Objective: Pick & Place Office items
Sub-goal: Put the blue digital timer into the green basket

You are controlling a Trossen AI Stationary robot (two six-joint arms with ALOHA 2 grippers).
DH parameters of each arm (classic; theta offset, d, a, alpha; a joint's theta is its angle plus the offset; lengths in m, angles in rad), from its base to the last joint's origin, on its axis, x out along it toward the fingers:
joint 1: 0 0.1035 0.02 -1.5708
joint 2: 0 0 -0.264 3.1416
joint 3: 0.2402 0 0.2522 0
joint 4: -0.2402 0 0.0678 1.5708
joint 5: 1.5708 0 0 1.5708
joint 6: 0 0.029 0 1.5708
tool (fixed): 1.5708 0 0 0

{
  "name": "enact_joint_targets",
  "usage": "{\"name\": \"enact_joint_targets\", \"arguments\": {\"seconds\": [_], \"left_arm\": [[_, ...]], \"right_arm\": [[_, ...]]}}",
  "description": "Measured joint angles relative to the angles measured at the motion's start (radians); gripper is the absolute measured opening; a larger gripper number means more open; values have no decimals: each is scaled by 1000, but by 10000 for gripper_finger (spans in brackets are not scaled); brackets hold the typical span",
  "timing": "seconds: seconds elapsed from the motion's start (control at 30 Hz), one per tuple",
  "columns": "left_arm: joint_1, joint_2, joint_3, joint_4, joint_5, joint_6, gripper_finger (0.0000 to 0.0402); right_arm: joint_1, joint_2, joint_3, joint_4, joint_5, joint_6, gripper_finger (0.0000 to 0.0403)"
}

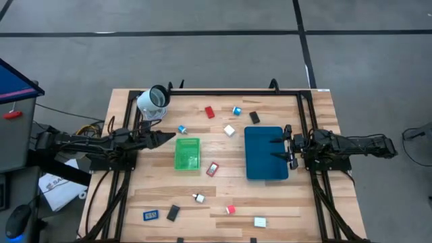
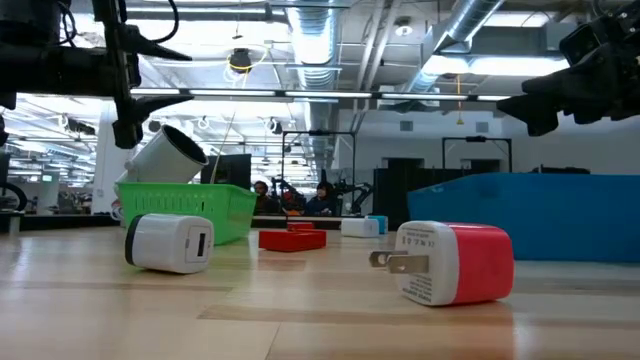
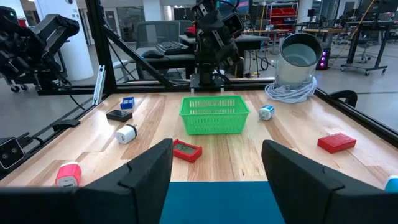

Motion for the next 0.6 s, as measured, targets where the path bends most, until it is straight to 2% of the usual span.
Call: {"name": "enact_joint_targets", "arguments": {"seconds": [0.17, 0.27, 0.37, 0.53, 0.6], "left_arm": [[-36, 0, 0, 128, 0, -38, 223], [-71, 0, 0, 187, 0, -116, 223], [-110, 11, 4, 213, -4, -186, 223], [-200, 107, 56, 215, -70, -220, 223], [-235, 171, 86, 220, -71, -235, 223]], "right_arm": [[0, 0, 0, 1, 1, -1, 240], [-5, 0, 0, 34, 4, 31, 240], [-3, -2, 0, 132, 27, 164, 240], [-20, -2, 0, 372, 56, 203, 240], [-20, -2, 0, 494, 73, 337, 240]]}}
